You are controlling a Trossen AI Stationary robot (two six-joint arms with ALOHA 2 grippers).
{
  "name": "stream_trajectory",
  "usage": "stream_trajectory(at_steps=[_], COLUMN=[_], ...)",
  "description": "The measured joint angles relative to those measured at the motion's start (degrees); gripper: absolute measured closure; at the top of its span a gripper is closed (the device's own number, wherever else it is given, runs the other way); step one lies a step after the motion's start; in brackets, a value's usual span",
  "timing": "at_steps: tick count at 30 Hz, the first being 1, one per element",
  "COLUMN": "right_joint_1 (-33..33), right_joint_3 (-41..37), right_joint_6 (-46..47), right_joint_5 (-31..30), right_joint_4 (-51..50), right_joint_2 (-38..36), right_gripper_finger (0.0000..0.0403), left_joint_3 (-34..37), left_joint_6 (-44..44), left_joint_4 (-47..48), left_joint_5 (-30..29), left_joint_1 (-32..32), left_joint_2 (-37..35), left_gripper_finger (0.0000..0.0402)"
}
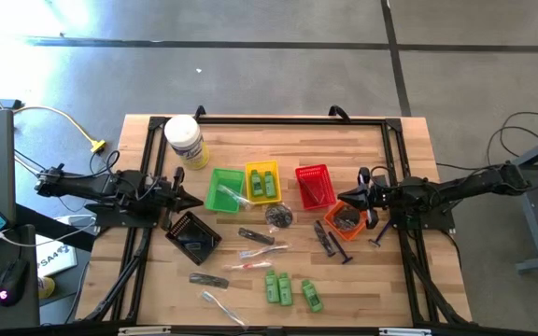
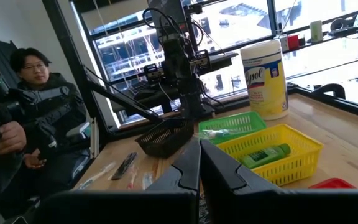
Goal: Pick & Place Travel size toiletries
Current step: Put the red toothbrush into green basket
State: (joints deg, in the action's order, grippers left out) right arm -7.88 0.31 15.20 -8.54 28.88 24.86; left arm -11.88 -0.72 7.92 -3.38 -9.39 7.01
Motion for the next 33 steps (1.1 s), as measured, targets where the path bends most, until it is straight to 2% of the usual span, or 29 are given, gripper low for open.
stream_trajectory(at_steps=[5,8,16,20,26,31,33], right_joint_1=[0.00,0.00,0.00,0.00,0.00,0.00,0.00], right_joint_3=[0.01,0.01,0.01,0.00,-0.01,0.00,-0.01], right_joint_6=[-0.03,-0.15,-0.22,-0.22,-0.22,-0.22,-0.24], right_joint_5=[0.05,0.06,-0.34,-0.32,-0.22,0.71,0.79], right_joint_4=[0.00,-0.01,-0.07,-0.04,-0.06,-0.20,-0.22], right_joint_2=[0.05,0.24,1.57,1.73,1.73,1.81,1.81], right_gripper_finger=[0.0401,0.0401,0.0401,0.0401,0.0401,0.0401,0.0401], left_joint_3=[-0.06,-0.11,-0.87,-5.00,-12.08,-18.38,-21.53], left_joint_6=[0.27,0.48,3.99,3.97,3.71,3.47,3.51], left_joint_4=[-1.21,-3.57,-13.43,-13.43,-11.27,-7.85,-5.50], left_joint_5=[-1.16,-2.68,-2.04,-1.74,2.77,2.32,-0.67], left_joint_1=[-0.02,0.00,-0.02,-0.02,-0.61,-5.21,-7.85], left_joint_2=[1.57,5.32,17.41,22.30,29.99,38.17,41.72], left_gripper_finger=[0.0401,0.0401,0.0401,0.0401,0.0399,0.0368,0.0349])
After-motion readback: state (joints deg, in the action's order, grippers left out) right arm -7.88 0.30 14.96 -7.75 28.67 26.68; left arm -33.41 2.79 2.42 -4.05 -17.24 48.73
